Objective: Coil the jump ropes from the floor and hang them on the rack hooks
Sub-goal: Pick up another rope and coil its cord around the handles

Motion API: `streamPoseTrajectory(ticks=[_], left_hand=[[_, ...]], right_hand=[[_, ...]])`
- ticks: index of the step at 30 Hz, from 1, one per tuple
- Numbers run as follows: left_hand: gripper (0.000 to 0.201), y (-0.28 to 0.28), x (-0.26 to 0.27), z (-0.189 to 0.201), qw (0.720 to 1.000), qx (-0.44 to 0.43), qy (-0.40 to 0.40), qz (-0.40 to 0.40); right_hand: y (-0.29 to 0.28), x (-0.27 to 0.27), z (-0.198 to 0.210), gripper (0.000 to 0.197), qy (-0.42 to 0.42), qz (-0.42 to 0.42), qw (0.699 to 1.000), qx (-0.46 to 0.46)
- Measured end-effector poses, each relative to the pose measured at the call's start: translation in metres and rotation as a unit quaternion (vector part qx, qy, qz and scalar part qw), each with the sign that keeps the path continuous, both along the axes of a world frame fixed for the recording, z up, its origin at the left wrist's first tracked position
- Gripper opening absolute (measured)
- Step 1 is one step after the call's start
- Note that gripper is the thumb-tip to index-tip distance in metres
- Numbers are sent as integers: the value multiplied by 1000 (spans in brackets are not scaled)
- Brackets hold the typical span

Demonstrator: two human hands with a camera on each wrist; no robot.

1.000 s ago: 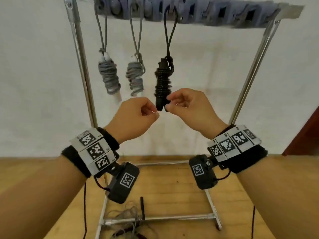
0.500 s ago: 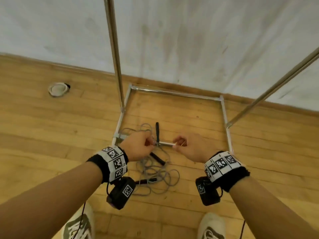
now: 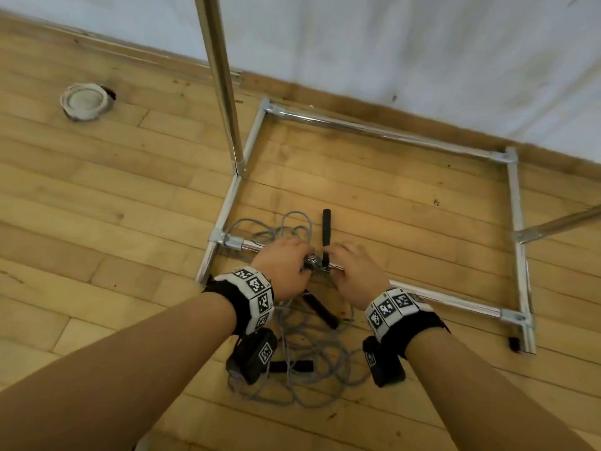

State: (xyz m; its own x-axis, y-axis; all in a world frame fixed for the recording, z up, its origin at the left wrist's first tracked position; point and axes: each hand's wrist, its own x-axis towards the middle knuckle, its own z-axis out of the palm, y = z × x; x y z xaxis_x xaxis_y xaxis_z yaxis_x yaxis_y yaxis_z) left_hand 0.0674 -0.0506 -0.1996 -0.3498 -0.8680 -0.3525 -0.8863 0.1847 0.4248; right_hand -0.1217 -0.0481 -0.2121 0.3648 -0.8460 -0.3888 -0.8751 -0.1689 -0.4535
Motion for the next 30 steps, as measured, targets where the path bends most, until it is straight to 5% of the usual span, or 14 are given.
streamPoseTrajectory(ticks=[6, 13, 20, 25, 30], left_hand=[[35, -32, -9, -19, 995, 6, -65, -69], [20, -30, -10, -2, 998, -41, 25, -36], [10, -11, -14, 80, 983, -5, 186, 5], [12, 3, -12, 143, 965, -40, 256, 36], [14, 32, -10, 193, 960, -55, 274, 21]], right_hand=[[-29, 2, -23, 38, 59, 91, 991, -77], [-18, -18, -4, 14, -50, 57, 985, -153], [-1, -20, 69, 11, -129, -18, 964, -234], [23, -19, 125, 7, -269, -83, 949, -140], [57, -25, 160, 13, -260, -111, 955, -88]])
